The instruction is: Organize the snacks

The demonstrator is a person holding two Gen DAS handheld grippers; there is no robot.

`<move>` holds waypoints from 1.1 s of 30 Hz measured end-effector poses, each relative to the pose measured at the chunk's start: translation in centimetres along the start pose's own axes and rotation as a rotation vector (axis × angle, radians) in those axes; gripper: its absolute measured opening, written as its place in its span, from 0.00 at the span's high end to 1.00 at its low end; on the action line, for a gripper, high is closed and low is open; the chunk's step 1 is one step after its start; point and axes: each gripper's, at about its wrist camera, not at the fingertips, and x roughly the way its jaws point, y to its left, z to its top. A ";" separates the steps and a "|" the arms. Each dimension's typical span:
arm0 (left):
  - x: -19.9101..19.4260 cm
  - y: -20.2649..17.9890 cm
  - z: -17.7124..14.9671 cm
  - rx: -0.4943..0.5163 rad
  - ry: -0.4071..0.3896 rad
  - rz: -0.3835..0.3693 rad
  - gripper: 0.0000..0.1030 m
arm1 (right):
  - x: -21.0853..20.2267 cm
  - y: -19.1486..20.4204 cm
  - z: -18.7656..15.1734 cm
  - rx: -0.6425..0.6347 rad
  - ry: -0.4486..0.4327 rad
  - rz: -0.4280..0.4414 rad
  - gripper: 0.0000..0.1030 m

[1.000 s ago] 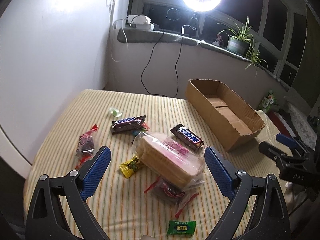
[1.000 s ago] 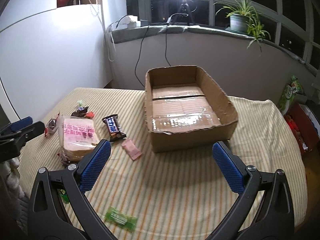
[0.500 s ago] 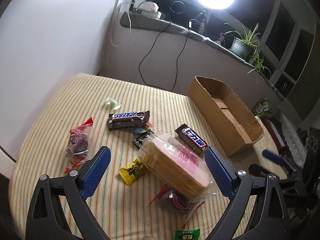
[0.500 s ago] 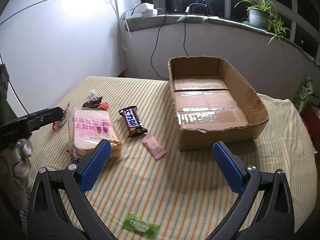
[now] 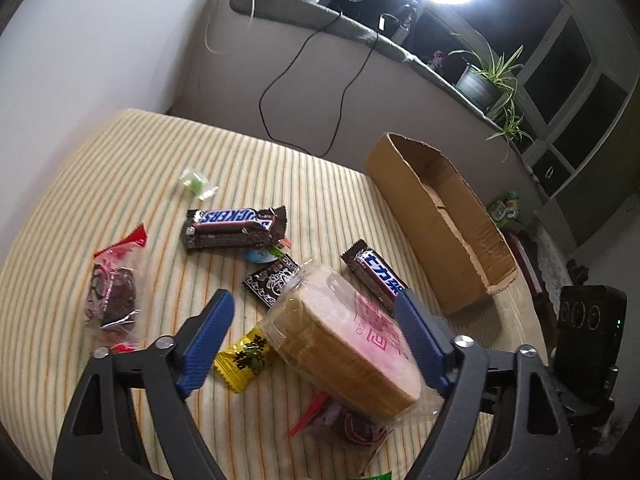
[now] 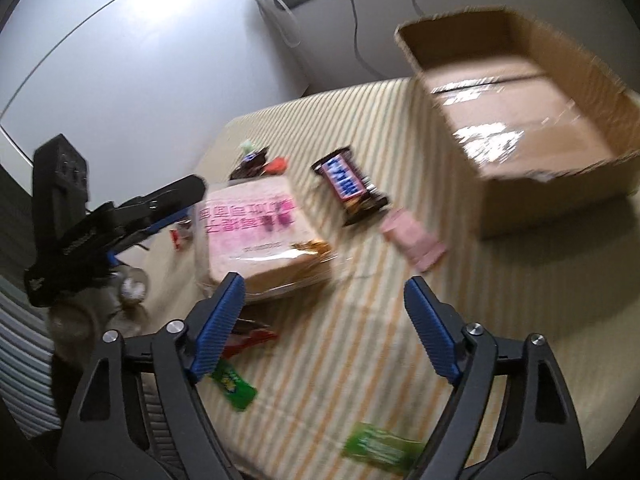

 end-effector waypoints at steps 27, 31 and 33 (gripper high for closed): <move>0.1 -1.1 -0.6 0.084 0.024 0.047 0.32 | 4.0 2.4 1.5 -0.012 0.079 0.170 0.74; 0.4 -0.8 -0.6 0.077 0.036 0.042 0.32 | 5.0 1.7 1.8 0.018 0.106 0.209 0.76; 0.5 -0.7 -0.6 0.077 0.038 0.045 0.33 | 5.2 1.0 1.9 0.053 0.115 0.222 0.76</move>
